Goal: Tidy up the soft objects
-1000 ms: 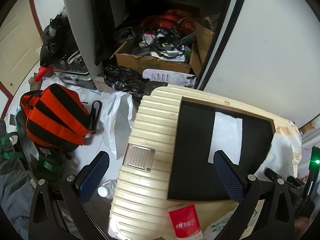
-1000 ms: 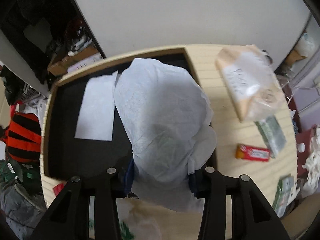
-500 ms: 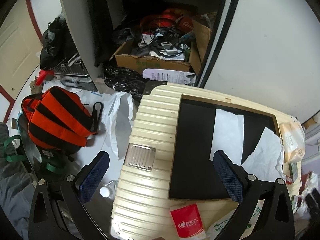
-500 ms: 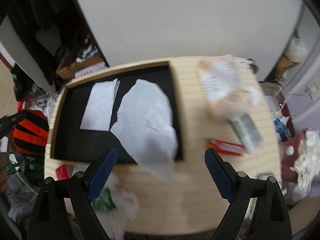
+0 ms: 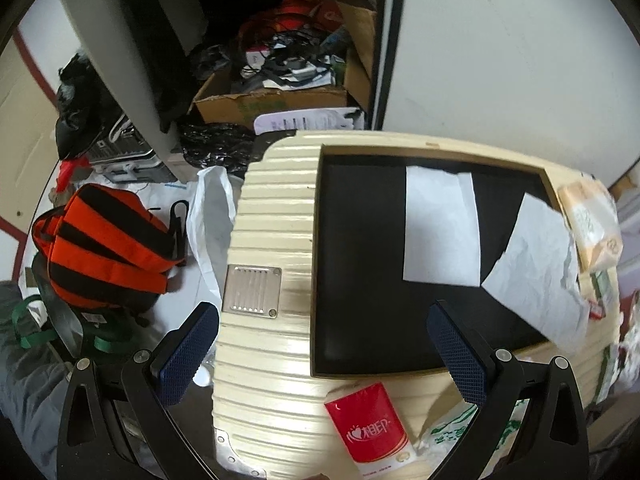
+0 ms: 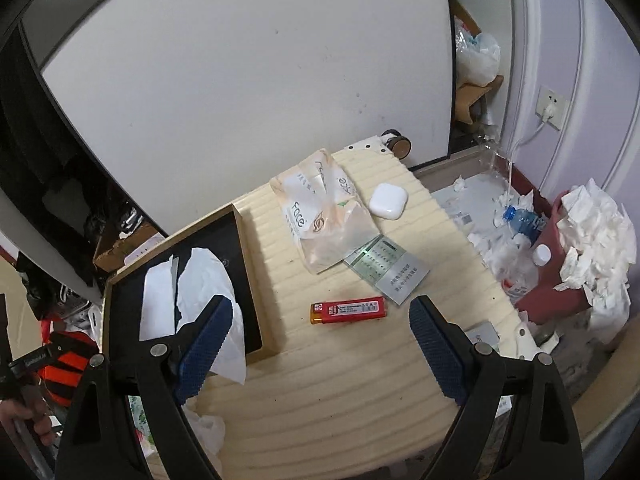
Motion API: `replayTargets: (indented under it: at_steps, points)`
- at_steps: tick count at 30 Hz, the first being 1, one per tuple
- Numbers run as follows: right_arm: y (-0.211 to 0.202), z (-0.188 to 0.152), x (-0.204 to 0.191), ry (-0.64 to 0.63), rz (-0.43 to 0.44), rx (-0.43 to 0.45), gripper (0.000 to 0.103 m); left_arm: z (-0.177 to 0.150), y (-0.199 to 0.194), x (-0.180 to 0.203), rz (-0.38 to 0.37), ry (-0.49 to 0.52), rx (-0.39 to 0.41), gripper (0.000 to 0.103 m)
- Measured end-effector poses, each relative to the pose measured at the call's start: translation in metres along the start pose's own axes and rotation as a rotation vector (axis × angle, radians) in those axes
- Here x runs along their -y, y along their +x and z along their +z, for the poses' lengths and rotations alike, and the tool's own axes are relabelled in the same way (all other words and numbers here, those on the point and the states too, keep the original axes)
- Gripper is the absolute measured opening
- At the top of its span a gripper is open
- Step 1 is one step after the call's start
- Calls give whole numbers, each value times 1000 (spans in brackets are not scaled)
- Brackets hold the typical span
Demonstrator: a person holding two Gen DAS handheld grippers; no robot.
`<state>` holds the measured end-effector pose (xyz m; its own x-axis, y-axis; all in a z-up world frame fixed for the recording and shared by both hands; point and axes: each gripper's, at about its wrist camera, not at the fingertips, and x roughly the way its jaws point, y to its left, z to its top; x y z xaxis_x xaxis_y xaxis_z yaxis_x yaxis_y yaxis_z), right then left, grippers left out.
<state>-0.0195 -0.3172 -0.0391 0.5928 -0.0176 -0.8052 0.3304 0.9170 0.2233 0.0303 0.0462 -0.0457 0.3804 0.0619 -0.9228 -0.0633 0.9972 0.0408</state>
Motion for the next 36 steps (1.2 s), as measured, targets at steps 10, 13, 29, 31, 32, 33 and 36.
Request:
replayTargets:
  at_steps: [10, 13, 29, 31, 32, 33, 36]
  points:
    - [-5, 3, 6, 25, 12, 30, 90, -4, 9, 5, 15, 35, -32, 103]
    - [-4, 3, 9, 45, 13, 23, 90, -4, 9, 5, 14, 32, -30, 103]
    - [-7, 5, 14, 77, 17, 40, 90, -2, 4, -1, -38, -2, -20, 103]
    - [-8, 5, 14, 77, 16, 42, 90, -2, 3, 0, -27, 7, -18, 103]
    - [-8, 5, 15, 76, 16, 42, 90, -2, 4, 1, -20, 12, -16, 103]
    - [-8, 5, 15, 75, 14, 44, 90, -2, 4, 2, -15, 17, -17, 103]
    - [-8, 5, 16, 83, 17, 46, 90, -3, 4, 3, -16, 20, -16, 103]
